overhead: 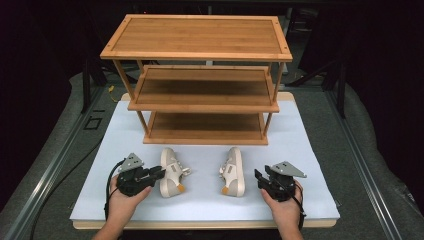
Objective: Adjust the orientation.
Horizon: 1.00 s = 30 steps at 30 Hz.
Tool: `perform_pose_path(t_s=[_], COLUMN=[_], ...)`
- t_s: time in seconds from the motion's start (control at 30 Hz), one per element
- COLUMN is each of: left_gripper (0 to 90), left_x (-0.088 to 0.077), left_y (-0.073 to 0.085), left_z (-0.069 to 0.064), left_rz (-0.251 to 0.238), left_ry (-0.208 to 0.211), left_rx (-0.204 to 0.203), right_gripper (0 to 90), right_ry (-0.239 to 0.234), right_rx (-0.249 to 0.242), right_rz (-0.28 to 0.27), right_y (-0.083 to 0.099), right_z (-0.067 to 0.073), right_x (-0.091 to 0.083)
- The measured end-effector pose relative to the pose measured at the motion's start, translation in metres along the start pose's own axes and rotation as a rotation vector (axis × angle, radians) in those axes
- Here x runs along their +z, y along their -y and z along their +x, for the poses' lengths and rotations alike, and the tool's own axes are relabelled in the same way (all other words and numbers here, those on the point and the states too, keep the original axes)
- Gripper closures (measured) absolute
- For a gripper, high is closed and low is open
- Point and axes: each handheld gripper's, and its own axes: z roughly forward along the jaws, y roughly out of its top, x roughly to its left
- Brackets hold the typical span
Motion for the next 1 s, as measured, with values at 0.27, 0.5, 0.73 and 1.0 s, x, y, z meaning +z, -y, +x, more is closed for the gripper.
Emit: perform_pose_path(t_s=[0.27,0.5,0.73,1.0], left_gripper=[74.0,74.4,75.5,78.1], left_x=[0.000,-0.003,-0.009,-0.018], left_y=[0.001,0.003,0.006,0.014], left_z=[0.000,0.002,0.005,0.015], left_rz=[0.010,0.006,0.012,0.024], left_ry=[-0.011,-0.009,-0.030,-0.062], left_rx=[0.015,-0.001,-0.007,-0.030], right_gripper=[56.9,56.9,57.0,60.0], right_ry=[-0.001,0.003,-0.002,0.005], right_rx=[0.012,0.023,0.026,0.013], right_rz=[0.000,-0.008,-0.012,-0.021], right_y=[0.001,0.001,0.001,0.000], right_z=[-0.002,-0.004,-0.005,-0.002], right_x=[0.000,-0.002,-0.003,-0.004])
